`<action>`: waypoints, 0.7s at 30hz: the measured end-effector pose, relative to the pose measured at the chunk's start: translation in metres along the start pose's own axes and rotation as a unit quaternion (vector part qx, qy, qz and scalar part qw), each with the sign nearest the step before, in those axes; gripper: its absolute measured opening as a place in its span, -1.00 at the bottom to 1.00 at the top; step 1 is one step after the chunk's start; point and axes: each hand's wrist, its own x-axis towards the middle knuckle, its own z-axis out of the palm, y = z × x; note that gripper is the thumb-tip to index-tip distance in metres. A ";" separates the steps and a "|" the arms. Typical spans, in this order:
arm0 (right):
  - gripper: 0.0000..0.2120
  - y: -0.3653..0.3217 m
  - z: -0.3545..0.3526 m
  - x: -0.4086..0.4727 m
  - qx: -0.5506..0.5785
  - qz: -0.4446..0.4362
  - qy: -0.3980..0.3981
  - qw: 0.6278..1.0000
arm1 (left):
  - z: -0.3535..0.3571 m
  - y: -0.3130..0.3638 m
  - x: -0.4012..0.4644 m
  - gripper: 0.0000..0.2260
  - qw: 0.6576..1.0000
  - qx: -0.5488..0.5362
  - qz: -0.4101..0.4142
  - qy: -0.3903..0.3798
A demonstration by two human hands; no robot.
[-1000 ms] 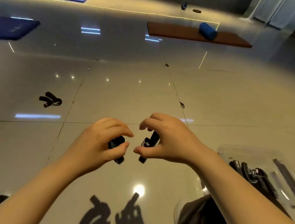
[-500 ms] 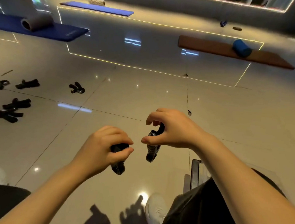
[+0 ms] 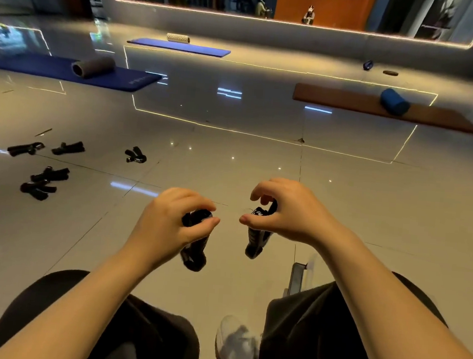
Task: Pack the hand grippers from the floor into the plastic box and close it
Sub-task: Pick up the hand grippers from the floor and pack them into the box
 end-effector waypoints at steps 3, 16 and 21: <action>-0.55 0.015 0.002 -0.021 -0.030 0.028 0.008 0.999 | 0.013 0.016 0.011 -0.63 0.999 0.026 0.042 -0.024; -0.61 0.033 -0.018 -0.100 -0.024 0.063 -0.002 0.998 | 0.022 0.092 -0.007 -0.58 0.999 0.021 0.033 0.035; -0.62 0.054 -0.046 -0.129 -0.015 0.033 0.007 0.999 | 0.059 0.134 -0.009 -0.56 1.000 0.011 0.023 0.003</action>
